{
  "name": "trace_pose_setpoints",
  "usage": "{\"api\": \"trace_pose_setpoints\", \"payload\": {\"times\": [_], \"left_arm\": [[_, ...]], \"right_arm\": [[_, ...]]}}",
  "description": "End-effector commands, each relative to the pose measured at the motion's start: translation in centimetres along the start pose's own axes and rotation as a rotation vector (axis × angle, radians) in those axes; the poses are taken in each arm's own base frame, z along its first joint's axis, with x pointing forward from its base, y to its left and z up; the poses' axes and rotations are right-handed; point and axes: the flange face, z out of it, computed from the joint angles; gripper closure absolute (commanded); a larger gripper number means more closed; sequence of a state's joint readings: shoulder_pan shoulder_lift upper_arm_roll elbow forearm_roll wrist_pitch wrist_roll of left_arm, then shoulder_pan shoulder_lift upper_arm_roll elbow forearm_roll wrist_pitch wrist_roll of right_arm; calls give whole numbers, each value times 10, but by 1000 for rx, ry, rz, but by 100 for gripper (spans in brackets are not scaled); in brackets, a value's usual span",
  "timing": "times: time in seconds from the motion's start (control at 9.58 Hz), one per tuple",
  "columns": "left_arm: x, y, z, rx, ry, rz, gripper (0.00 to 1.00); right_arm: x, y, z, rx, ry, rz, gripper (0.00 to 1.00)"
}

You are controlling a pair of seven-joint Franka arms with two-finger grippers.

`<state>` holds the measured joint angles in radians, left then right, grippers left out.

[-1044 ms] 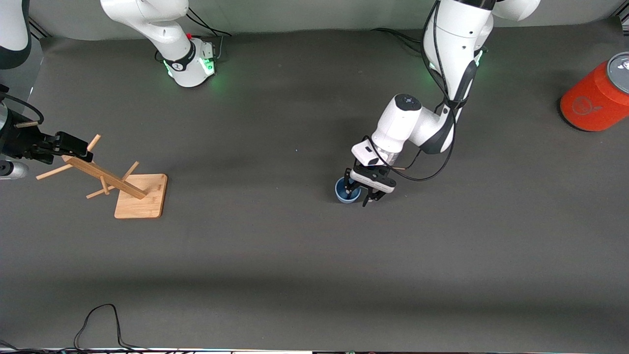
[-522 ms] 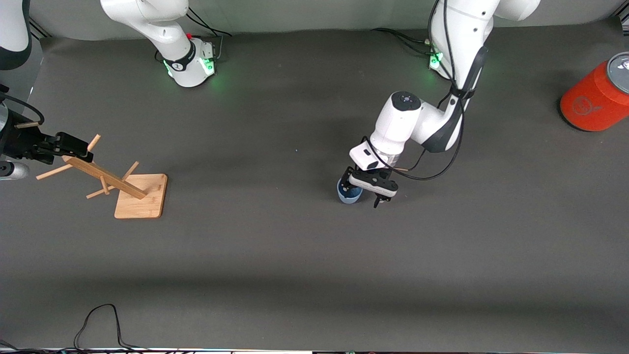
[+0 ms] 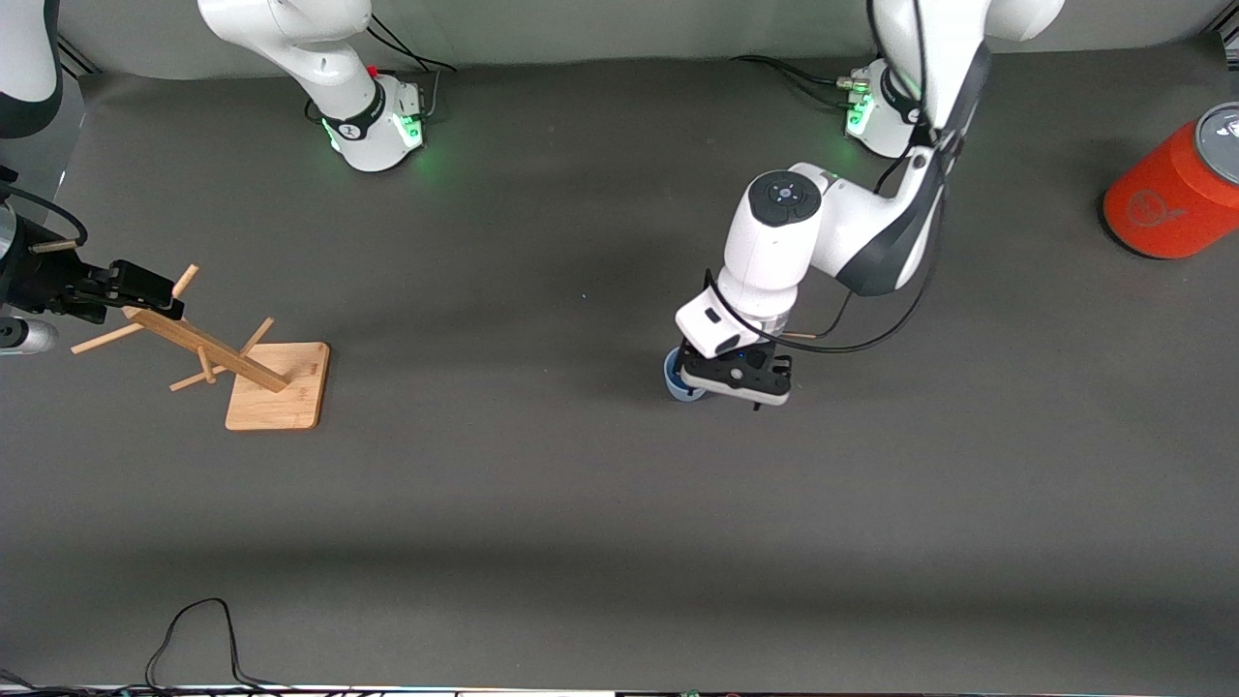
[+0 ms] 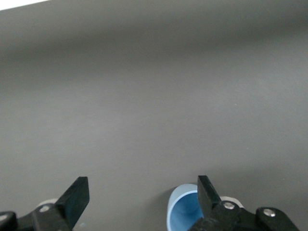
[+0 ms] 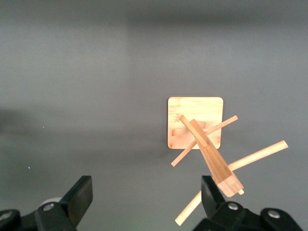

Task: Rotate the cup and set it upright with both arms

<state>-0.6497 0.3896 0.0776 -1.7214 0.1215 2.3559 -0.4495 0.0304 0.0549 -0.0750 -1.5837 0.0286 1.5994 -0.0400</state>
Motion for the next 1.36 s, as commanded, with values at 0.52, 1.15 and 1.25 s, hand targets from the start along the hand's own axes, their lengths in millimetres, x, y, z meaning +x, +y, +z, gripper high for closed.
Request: {"api": "trace_pose_setpoints", "payload": {"times": [0.52,1.15,1.25], "left_arm": [[59,-166,-110,103,-183,-63,0],[21,-321,-192,68,-229,-193,0],[7,-351,-197,49,-235,-222,0]], "right_arm": [[-1,2,-2,1,1,-8,0],[-1,2,-1,1,-1,-6,0],[-1,2,-1,1,-1,-8,0]]}}
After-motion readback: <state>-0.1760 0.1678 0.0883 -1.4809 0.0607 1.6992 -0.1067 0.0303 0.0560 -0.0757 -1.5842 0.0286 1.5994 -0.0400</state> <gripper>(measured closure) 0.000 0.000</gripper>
